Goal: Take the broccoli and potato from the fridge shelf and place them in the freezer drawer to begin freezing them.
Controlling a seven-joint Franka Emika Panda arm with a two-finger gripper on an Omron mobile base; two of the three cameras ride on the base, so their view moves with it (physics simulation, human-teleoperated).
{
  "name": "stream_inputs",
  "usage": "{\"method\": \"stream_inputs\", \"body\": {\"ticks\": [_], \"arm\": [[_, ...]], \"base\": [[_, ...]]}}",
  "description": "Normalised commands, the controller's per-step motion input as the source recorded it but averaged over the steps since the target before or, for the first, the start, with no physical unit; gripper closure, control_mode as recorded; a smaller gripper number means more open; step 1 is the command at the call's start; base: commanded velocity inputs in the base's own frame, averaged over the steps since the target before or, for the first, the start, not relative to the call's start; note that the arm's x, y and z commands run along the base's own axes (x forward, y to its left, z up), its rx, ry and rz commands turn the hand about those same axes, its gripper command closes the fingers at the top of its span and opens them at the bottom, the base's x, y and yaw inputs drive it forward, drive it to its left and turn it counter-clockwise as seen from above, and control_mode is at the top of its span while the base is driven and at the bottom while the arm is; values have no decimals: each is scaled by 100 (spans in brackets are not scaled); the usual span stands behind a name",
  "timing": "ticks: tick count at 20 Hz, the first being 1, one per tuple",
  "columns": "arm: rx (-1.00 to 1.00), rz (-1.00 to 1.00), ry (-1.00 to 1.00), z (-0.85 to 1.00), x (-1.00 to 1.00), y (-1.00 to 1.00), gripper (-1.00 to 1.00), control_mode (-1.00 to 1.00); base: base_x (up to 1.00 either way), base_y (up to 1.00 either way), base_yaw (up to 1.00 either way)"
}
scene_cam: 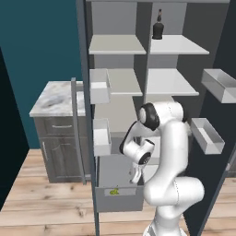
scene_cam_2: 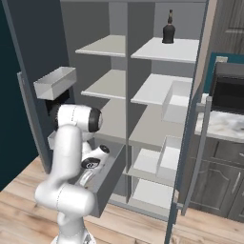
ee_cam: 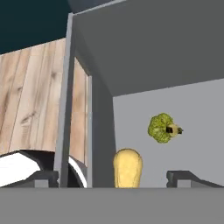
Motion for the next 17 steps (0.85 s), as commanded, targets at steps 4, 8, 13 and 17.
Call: {"method": "stream_inputs", "body": {"ticks": [4, 8, 13, 17], "arm": [[0, -7, -10, 70, -7, -17, -100, -100], [0, -10, -5, 74, -9, -16, -100, -100], [0, -11, 0, 76, -1, -29, -100, -100], [0, -9, 0, 74, 0, -42, -100, -100]], "base": [[0, 0, 0], [0, 0, 0], [0, 0, 0], [0, 0, 0]]}}
